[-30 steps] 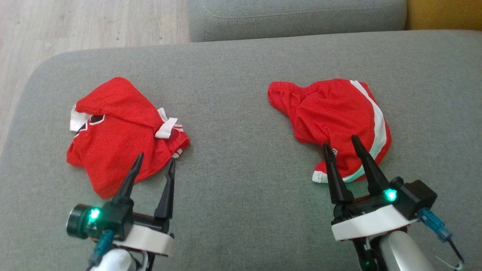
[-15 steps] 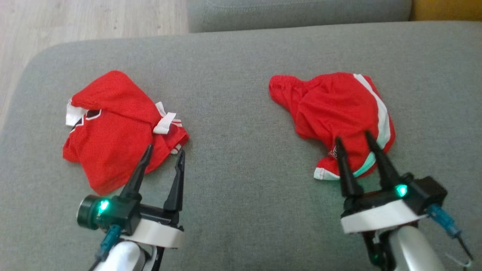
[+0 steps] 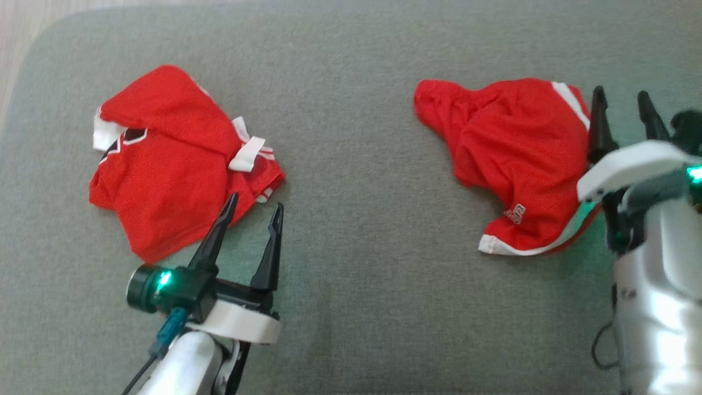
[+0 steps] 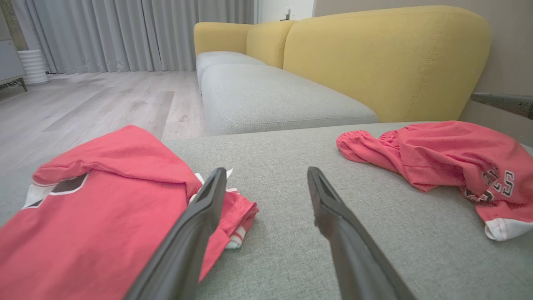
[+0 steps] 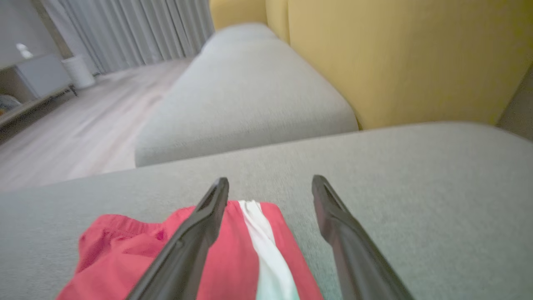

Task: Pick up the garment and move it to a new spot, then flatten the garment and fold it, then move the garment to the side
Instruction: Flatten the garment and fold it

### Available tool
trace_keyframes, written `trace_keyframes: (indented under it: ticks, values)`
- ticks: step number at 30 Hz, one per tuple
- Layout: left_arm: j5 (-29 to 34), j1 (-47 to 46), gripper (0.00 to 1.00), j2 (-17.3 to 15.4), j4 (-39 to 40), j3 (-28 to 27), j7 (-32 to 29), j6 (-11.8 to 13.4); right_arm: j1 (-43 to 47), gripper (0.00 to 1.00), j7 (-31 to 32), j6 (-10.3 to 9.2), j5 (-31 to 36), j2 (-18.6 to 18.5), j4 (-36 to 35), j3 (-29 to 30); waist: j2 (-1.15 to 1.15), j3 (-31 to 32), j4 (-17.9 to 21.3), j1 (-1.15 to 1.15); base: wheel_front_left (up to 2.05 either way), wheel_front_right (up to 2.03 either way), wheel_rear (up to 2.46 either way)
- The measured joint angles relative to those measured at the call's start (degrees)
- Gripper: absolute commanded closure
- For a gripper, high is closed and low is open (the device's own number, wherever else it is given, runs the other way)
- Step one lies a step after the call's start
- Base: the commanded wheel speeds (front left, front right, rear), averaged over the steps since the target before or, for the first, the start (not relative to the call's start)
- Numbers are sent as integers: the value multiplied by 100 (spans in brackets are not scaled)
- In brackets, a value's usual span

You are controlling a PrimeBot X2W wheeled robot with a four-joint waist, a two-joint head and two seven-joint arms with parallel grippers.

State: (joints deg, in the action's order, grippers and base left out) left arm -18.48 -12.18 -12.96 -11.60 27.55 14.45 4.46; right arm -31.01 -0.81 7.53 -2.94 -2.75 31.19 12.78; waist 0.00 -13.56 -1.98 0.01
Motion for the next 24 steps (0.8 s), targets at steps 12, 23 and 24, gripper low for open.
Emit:
trace_keyframes:
  ticks: [12,23,24]
  values:
    - [261,-180,0,336,-243,-190,0,-313,-1111,44,886,0,945,-14,2057,1029,0,-357,-371,0,0,0,0]
    - [410,-161,0,495,-343,-452,0,-453,-1378,100,-256,0,1414,-24,2026,1260,0,-37,-320,-1,0,0,0]
    - [425,-151,0,514,-348,-499,0,-454,-1439,100,-323,0,1467,-47,1967,1274,0,19,-311,-1,0,0,0]
